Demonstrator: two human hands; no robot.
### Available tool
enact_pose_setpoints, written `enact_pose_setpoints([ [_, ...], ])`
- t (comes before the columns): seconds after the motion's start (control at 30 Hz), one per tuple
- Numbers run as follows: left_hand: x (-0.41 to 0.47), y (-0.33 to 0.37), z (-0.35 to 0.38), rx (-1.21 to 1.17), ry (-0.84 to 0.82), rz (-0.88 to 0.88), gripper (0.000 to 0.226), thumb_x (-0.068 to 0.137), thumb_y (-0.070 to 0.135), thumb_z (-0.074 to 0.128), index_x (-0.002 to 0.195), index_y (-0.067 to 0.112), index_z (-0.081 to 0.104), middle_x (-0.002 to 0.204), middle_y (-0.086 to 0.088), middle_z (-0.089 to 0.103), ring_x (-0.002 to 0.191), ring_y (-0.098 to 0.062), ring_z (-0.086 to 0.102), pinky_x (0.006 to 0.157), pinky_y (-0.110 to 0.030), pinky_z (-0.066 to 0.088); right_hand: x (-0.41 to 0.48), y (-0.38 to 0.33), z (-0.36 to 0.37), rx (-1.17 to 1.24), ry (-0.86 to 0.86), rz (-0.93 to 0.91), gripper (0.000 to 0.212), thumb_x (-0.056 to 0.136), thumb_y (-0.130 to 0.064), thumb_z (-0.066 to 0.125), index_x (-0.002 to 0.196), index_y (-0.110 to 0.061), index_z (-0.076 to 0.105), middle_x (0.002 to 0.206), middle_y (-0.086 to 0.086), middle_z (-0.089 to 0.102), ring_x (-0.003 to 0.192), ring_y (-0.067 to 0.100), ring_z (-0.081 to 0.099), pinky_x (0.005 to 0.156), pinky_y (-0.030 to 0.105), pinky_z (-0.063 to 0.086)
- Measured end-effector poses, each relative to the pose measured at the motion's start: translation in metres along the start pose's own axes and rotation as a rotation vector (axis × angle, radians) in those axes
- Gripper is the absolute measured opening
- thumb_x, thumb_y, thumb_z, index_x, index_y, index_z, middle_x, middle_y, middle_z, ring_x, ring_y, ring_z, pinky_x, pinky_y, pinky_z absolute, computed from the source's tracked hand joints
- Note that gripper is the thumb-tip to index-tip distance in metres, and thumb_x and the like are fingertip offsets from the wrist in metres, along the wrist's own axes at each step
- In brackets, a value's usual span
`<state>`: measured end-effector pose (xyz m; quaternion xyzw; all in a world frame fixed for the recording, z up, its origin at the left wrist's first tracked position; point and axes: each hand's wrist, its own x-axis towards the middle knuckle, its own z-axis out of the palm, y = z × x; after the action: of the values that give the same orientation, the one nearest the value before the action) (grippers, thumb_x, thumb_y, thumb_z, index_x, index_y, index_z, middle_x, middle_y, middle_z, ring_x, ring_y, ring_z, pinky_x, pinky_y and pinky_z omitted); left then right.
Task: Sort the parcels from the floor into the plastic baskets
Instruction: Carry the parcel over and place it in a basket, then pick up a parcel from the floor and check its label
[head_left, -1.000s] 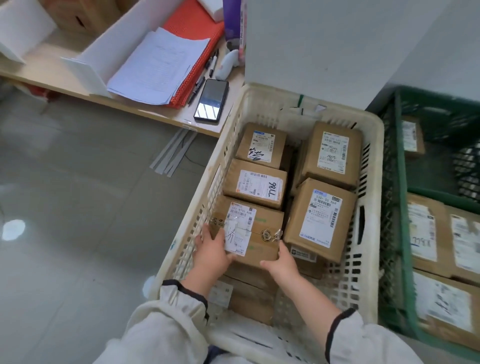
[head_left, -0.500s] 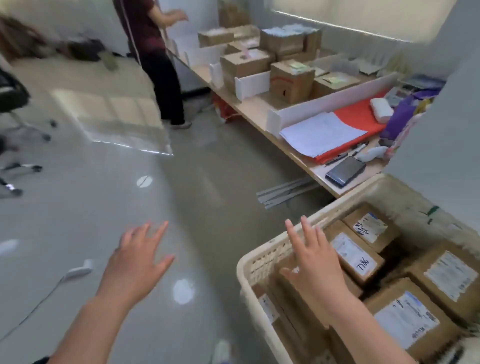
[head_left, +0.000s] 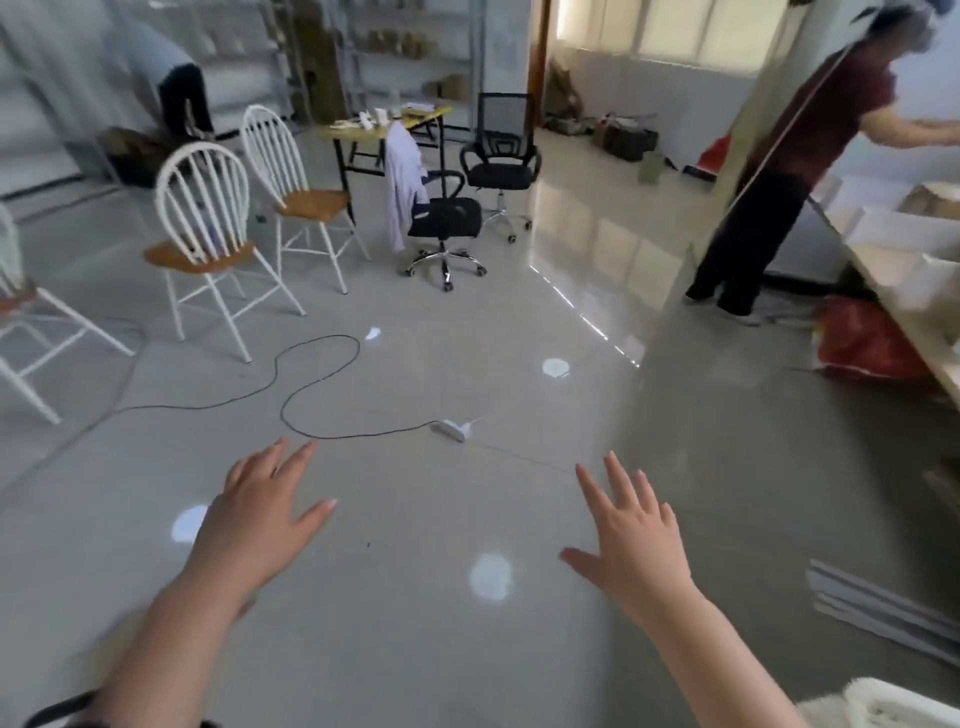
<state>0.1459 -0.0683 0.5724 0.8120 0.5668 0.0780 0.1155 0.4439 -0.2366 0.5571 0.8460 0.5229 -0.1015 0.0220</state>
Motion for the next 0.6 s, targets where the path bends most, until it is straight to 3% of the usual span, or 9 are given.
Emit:
enact_pose_setpoints([
  [0.2, -0.031, -0.190, -0.038, 0.059, 0.008, -0.297, 0.070, 0.087, 0.051, 0.055, 0.147, 0.032, 0.025, 0.155, 0.000, 0.023, 0.137, -0.027, 0.025, 0.104, -0.038, 0.035, 0.035, -0.163, 0.049, 0.033, -0.165, -0.264, 0.086, 0.087, -0.061, 0.046, 0.149, -0.034, -0.007, 0.158, -0.007, -0.014, 0.146, 0.020, 0.007, 0.112, 0.036, 0.027],
  [0.33, -0.074, -0.291, -0.045, 0.030, -0.033, -0.517, 0.070, 0.086, 0.048, 0.057, 0.147, 0.026, 0.029, 0.154, -0.007, 0.027, 0.138, -0.029, 0.027, 0.109, -0.038, 0.031, 0.039, -0.225, 0.085, -0.001, -0.362, -0.351, 0.089, 0.084, -0.063, 0.049, 0.149, -0.038, -0.006, 0.158, -0.009, -0.013, 0.145, 0.015, 0.013, 0.111, 0.033, 0.030],
  [0.6, -0.058, -0.378, 0.006, -0.058, -0.156, -0.744, 0.069, 0.090, 0.049, 0.050, 0.149, 0.026, 0.021, 0.156, -0.004, 0.020, 0.141, -0.027, 0.023, 0.112, -0.037, 0.028, 0.115, -0.309, 0.106, -0.091, -0.524, -0.415, 0.086, 0.084, -0.063, 0.049, 0.149, -0.037, -0.001, 0.158, -0.012, -0.009, 0.143, 0.014, 0.019, 0.110, 0.029, 0.031],
])
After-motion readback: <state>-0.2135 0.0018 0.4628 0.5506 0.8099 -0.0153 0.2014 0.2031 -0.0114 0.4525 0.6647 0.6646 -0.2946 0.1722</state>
